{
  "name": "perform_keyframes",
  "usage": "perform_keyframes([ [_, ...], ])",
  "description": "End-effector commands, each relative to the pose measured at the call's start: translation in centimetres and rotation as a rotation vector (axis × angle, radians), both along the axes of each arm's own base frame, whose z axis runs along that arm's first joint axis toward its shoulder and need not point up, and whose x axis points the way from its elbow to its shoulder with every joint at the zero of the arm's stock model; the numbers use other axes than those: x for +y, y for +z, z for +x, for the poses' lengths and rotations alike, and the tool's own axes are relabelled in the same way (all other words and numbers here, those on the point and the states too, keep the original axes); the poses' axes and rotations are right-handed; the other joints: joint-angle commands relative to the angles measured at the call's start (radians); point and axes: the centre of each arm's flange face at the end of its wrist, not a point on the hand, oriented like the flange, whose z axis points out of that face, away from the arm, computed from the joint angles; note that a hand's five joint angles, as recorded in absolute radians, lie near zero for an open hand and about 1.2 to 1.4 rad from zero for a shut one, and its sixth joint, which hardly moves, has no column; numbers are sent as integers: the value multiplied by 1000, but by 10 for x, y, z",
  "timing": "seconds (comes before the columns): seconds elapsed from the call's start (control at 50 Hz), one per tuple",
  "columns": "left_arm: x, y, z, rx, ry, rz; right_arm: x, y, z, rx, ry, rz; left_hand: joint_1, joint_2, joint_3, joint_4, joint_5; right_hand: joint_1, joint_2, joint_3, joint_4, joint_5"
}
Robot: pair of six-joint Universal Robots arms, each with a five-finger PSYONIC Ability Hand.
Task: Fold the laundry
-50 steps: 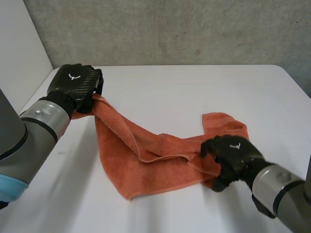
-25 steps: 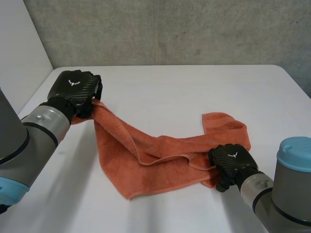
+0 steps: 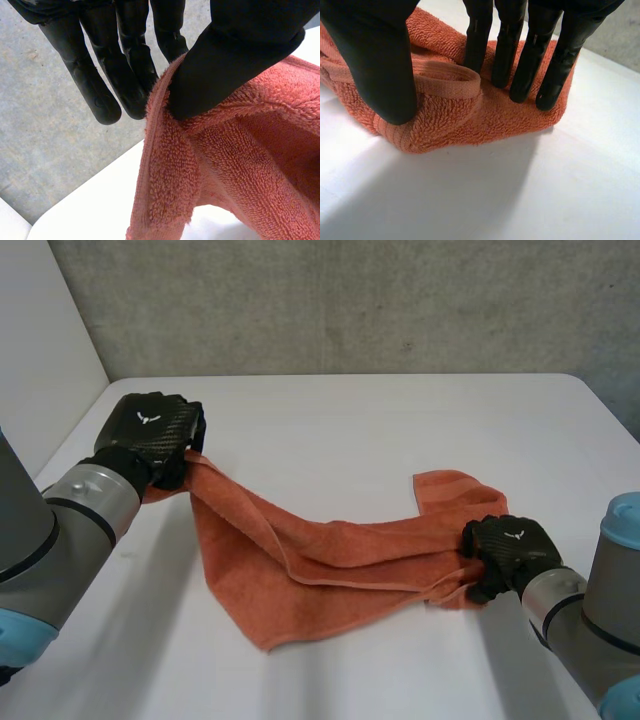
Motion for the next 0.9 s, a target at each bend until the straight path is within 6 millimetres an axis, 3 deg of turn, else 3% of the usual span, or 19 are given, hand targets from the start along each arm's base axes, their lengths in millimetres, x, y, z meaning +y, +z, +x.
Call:
perform_keyframes([
  [0.02, 1, -2, 0, -4, -2, 6, 1, -2, 4, -95, 13, 83, 212, 178, 180, 179, 189, 529, 450, 459, 458, 445],
  [0.04, 1, -3, 0, -5, -2, 9, 0, -2, 6, -107, 26, 84, 212, 178, 180, 179, 189, 812, 733, 742, 741, 728],
  [0.16, -9, -8, -3, -7, -1, -9, -18, 13, 12, -95, 57, 6, 212, 178, 180, 179, 189, 815, 736, 745, 744, 731],
  [0.26, -36, 11, -3, 17, 25, -89, -54, 59, 16, 6, 86, -207, 212, 178, 180, 179, 189, 815, 736, 745, 744, 731],
  [0.34, -57, 50, -3, 62, 44, -208, -94, 144, 21, 92, 42, -534, 212, 178, 180, 179, 189, 815, 736, 745, 744, 731],
  [0.36, -65, 75, -2, 90, 53, -281, -102, 176, 22, 98, 14, -652, 212, 178, 180, 179, 189, 815, 736, 745, 744, 731],
  [0.38, -70, 102, 0, 116, 66, -365, -102, 177, 22, 98, 14, -653, 212, 178, 180, 179, 189, 815, 736, 745, 744, 731],
  [0.4, -70, 102, 0, 117, 66, -366, -107, 210, 23, 81, -5, -767, 212, 178, 180, 179, 189, 815, 736, 745, 744, 731],
  [0.42, -75, 127, 5, 148, 81, -444, -106, 243, 23, 53, -20, -883, 212, 178, 180, 179, 189, 815, 736, 745, 744, 731],
  [0.52, -80, 185, 24, 235, 141, -664, -97, 299, 21, 3, -20, -1107, 212, 178, 180, 179, 189, 815, 736, 745, 744, 731],
  [0.62, -73, 190, 28, 275, 151, -673, -91, 283, 29, 14, 81, -1064, 212, 178, 180, 179, 189, 815, 736, 745, 744, 731],
  [0.7, -74, 133, 29, 224, 154, -494, -90, 250, 32, 41, 155, -959, 212, 178, 180, 179, 189, 815, 736, 745, 744, 731],
  [0.74, -72, 113, 29, 205, 153, -438, -84, 208, 35, 66, 235, -819, 212, 178, 180, 179, 189, 815, 736, 745, 744, 731],
  [0.76, -68, 85, 30, 177, 154, -358, -84, 208, 35, 66, 235, -818, 212, 178, 180, 179, 189, 815, 736, 745, 744, 731],
  [0.78, -68, 85, 30, 177, 154, -357, -80, 187, 34, 81, 271, -748, 212, 178, 180, 179, 189, 815, 736, 745, 744, 731],
  [0.8, -63, 58, 32, 149, 151, -280, -78, 167, 30, 104, 294, -682, 212, 178, 180, 179, 189, 815, 736, 745, 744, 731],
  [0.82, -63, 58, 32, 148, 151, -279, -78, 167, 30, 105, 294, -681, 212, 178, 180, 179, 189, 815, 736, 745, 744, 731],
  [0.86, -50, 14, 32, 101, 125, -151, -77, 147, 24, 134, 313, -615, 212, 178, 180, 179, 189, 815, 736, 745, 744, 731],
  [0.9, -45, -2, 33, 86, 113, -100, -69, 102, 17, 195, 362, -468, 212, 178, 180, 179, 189, 815, 736, 745, 744, 731],
])
